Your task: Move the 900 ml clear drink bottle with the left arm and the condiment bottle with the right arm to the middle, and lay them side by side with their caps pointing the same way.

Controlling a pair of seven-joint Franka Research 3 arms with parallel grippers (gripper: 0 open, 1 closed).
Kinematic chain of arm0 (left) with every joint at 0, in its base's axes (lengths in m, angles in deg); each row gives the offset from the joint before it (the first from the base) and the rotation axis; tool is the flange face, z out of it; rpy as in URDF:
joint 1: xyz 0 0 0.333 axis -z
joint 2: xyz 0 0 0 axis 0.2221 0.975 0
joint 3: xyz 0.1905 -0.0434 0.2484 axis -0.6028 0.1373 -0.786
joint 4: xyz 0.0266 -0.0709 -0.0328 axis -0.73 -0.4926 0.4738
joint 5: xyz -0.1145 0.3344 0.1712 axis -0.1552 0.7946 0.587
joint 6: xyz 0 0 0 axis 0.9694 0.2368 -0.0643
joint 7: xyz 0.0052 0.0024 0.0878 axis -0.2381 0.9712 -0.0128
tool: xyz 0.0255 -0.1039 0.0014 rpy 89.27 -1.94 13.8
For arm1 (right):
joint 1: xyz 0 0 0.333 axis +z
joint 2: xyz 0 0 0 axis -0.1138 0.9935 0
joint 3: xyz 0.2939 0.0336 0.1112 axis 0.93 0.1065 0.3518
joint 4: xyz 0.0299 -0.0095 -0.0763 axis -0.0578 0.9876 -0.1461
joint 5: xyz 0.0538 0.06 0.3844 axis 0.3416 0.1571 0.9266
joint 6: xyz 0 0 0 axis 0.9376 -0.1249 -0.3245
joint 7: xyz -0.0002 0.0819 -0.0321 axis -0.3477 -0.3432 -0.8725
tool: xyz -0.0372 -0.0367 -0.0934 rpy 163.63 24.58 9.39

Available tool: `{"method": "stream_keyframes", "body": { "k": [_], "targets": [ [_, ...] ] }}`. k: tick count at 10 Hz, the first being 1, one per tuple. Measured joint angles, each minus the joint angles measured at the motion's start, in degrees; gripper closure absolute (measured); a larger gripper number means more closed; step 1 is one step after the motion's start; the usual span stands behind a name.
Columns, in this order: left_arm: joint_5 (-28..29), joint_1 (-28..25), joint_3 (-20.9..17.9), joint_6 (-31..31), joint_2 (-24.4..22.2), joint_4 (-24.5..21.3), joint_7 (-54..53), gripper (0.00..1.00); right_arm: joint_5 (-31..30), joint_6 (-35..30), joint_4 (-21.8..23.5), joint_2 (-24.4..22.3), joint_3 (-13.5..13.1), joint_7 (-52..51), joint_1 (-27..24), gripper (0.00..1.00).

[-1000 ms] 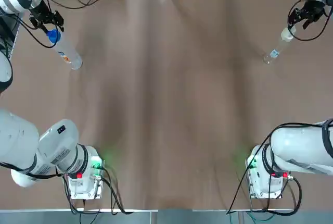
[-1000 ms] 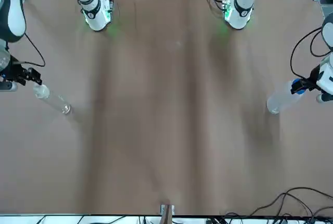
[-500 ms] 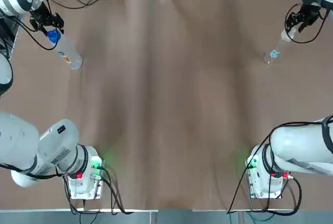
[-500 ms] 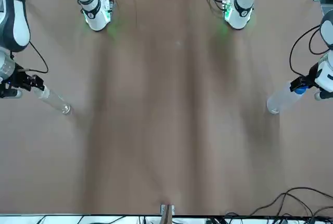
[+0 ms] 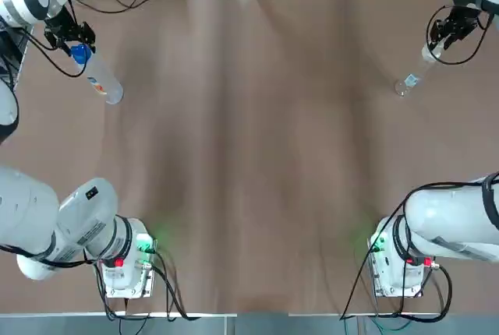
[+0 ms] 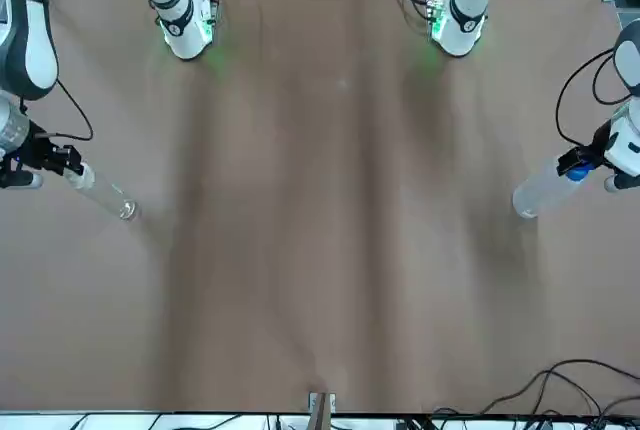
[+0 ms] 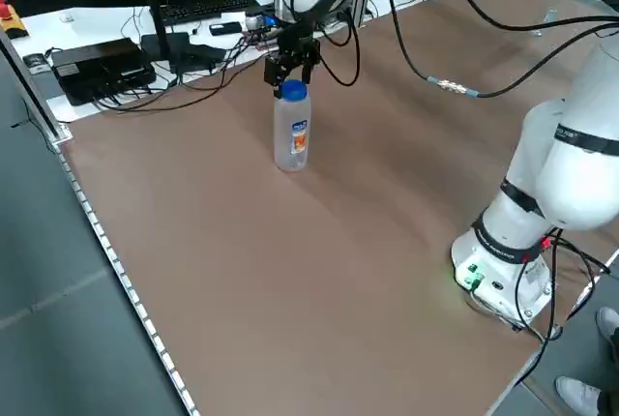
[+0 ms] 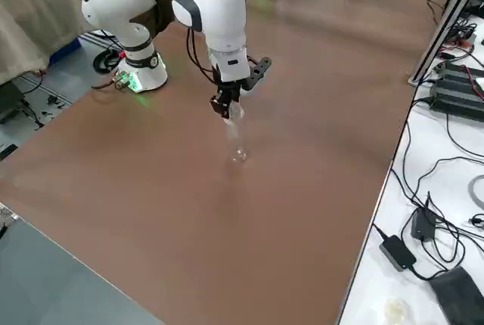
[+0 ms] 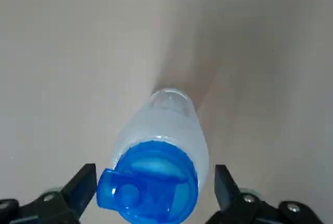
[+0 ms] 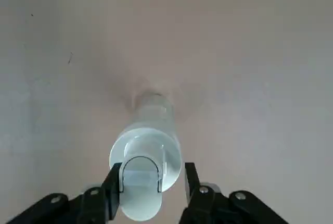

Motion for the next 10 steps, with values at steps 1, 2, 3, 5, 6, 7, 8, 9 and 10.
{"method": "stream_keyframes", "body": {
  "k": [1,2,3,5,6,7,8,9,10],
  "targets": [
    [0.00,0.00,0.00,-0.08,0.00,-0.02,0.00,0.09,0.10,0.00,0.00,0.01,0.02,0.37,0.00,0.47],
    [0.00,0.00,0.00,-0.12,0.00,-0.02,0.00,0.15,0.20,0.00,0.00,0.04,0.05,0.90,0.00,0.47],
    [-0.01,-0.01,0.04,-0.17,-0.02,-0.01,0.00,0.28,0.22,0.00,0.00,0.08,0.12,1.74,0.00,0.48],
    [0.00,-0.02,0.06,-0.19,-0.02,0.00,0.00,0.29,0.23,0.00,0.00,0.39,0.25,2.74,0.01,0.50],
    [0.00,-0.02,0.17,-0.19,-0.03,0.17,0.03,0.29,0.23,0.04,0.00,0.57,0.30,2.85,0.01,0.52],
    [-0.04,0.00,0.45,-0.04,-0.04,0.93,0.27,0.29,0.24,0.08,0.00,0.60,0.34,2.94,0.01,0.56],
    [-0.60,0.03,1.33,0.68,-0.07,2.48,1.83,0.29,0.24,0.10,-0.05,0.60,0.41,2.95,0.01,0.63],
    [-1.25,0.09,4.01,1.87,-0.09,4.44,7.15,0.29,0.33,0.09,-0.07,0.62,0.59,2.99,0.08,0.66],
    [-1.43,0.31,8.16,2.62,-0.12,6.12,15.83,0.29,0.32,-0.19,-0.11,0.62,0.77,4.01,0.25,0.67]
  ]
}}
